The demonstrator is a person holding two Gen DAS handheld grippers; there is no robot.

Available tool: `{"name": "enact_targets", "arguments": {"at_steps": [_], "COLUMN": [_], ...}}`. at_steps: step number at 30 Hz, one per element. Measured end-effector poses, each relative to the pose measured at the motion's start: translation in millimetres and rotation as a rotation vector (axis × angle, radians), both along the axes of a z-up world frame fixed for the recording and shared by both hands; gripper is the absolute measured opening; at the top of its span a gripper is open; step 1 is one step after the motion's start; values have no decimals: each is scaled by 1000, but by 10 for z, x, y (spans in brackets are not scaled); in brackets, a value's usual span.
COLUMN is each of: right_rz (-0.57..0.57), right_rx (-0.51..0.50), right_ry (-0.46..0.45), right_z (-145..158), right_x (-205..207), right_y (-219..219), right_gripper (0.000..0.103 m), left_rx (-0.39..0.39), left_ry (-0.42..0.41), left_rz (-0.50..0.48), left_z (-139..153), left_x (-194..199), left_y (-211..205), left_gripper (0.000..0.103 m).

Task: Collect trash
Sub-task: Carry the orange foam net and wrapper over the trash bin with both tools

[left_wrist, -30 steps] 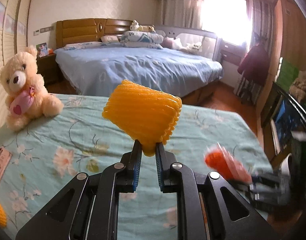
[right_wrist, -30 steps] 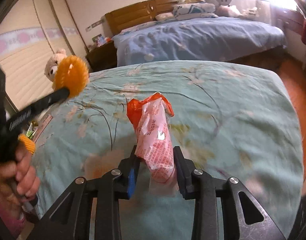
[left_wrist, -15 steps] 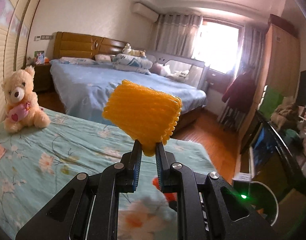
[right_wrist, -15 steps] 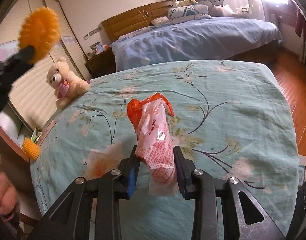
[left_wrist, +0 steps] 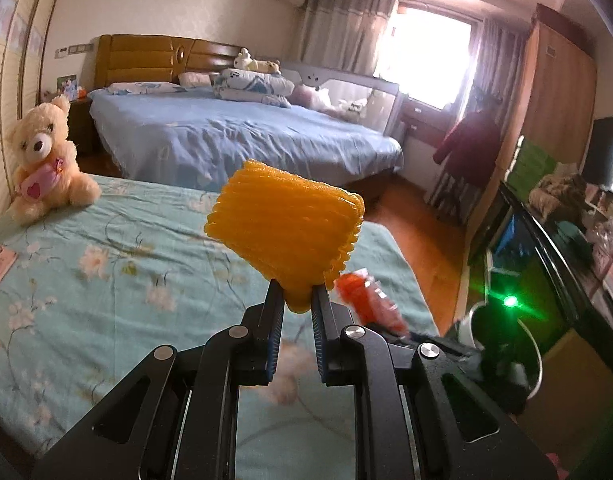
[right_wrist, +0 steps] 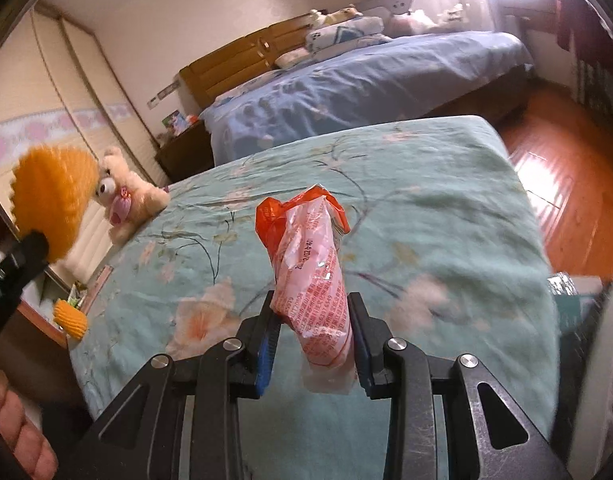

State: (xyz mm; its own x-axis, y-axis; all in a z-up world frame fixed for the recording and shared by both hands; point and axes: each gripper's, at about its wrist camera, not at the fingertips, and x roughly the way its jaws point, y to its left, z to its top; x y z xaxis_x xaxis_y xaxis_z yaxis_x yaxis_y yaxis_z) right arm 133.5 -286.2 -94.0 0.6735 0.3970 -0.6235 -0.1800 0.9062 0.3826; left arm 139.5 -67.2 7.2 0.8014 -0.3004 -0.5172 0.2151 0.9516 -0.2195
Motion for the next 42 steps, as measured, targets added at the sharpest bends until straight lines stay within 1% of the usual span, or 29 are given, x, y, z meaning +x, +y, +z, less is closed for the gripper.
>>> {"name": "enact_targets", "arguments": {"at_steps": [1, 4, 7, 10, 12, 14, 21, 25, 33, 42], "right_rz": [-7, -34, -56, -70, -80, -94, -165, -213, -300, -388], "right_rx": [4, 21, 32, 29, 31, 31, 9, -7, -49, -39], "right_ry": [-6, -40, -59, -69, -71, -74, -64, -63, -67, -64], "right_z": [35, 174, 285, 341, 356, 358, 371, 408, 435, 376], "right_x": [-63, -313, -553, -769, -869, -982, -1143, -1192, -1363, -1519], "right_y": [-36, -170, -296, -382, -437, -498, -668, -734, -774, -850], "right_gripper": [33, 33, 33, 33, 33, 33, 33, 33, 33, 33], "left_rx": [16, 18, 43, 70, 74, 95, 123, 135, 145, 173], "left_ry": [-2, 20, 40, 58, 71, 71, 117, 132, 149, 164], "left_rz": [-6, -32, -50, -76, -102, -130, -219, -274, -374, -470], "left_z": [11, 10, -17, -86, -121, -162, -383, -455, -513, -540], "left_x": [-70, -214, -313, -394, -409, -415, -304, -226, -177, -257], "left_y": [-23, -80, -160, -280, -351, -455, -710, -828, -1009, -1202], "left_gripper": [13, 13, 13, 13, 13, 13, 13, 13, 13, 13]}}
